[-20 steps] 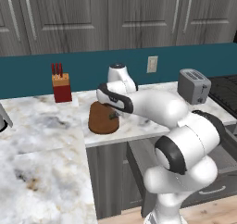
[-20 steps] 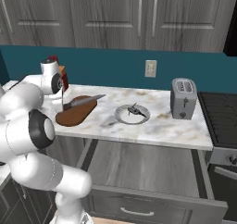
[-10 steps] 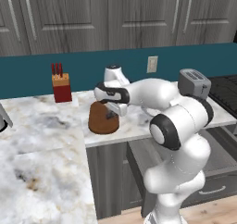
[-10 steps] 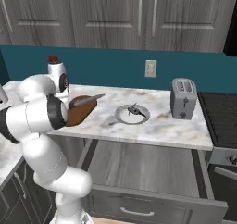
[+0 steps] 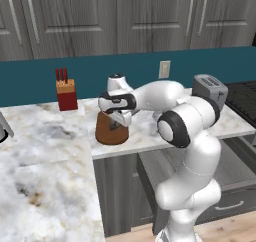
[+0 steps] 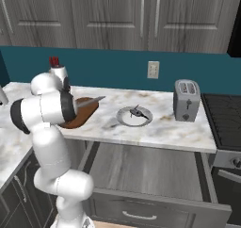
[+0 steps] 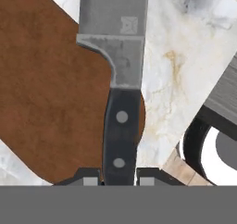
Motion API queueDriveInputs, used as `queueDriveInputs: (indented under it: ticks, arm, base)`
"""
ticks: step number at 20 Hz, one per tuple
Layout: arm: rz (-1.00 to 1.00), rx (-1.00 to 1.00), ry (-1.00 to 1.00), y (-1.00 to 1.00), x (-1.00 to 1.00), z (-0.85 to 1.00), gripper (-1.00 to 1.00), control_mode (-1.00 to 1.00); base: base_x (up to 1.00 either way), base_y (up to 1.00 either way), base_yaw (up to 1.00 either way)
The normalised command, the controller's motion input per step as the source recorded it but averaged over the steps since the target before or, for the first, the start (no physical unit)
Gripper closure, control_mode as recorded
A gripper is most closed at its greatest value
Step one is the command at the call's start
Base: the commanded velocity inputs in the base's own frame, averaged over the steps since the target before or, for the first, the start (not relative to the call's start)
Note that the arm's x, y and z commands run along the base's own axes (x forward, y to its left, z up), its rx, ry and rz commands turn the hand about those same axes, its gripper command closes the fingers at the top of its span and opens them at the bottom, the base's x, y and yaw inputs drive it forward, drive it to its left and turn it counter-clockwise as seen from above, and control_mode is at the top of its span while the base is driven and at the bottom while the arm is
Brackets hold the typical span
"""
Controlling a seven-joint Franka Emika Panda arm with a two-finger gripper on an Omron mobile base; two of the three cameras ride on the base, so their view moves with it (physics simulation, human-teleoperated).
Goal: Pick up the knife from the drawer and place it on the cutting board. Then place the meat from the plate to the cutting board.
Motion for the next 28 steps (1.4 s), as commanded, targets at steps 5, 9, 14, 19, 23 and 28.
queueDriveInputs:
  ticks: [5, 9, 14, 19, 23, 28]
  arm:
    - [0.04, 0.0, 0.0, 0.16, 0.26, -0.3, 1.0, -1.0]
    - [0.04, 0.0, 0.0, 0.09, 0.26, -0.26, 1.0, -1.0]
    - [0.06, 0.0, 0.0, 0.02, 0.27, -0.22, 1.0, -1.0]
    - [0.05, 0.0, 0.0, 0.04, 0.25, -0.2, 1.0, -1.0]
    - [0.04, 0.0, 0.0, 0.13, 0.24, -0.18, 1.0, -1.0]
    - [0.06, 0.01, 0.0, 0.1, 0.16, -0.17, 1.0, -1.0]
  base:
    - [0.0, 0.0, 0.0]
    - [0.0, 0.0, 0.0]
    - [0.0, 0.0, 0.0]
    - [0.0, 0.0, 0.0]
    - [0.0, 0.0, 0.0]
    - [0.0, 0.0, 0.0]
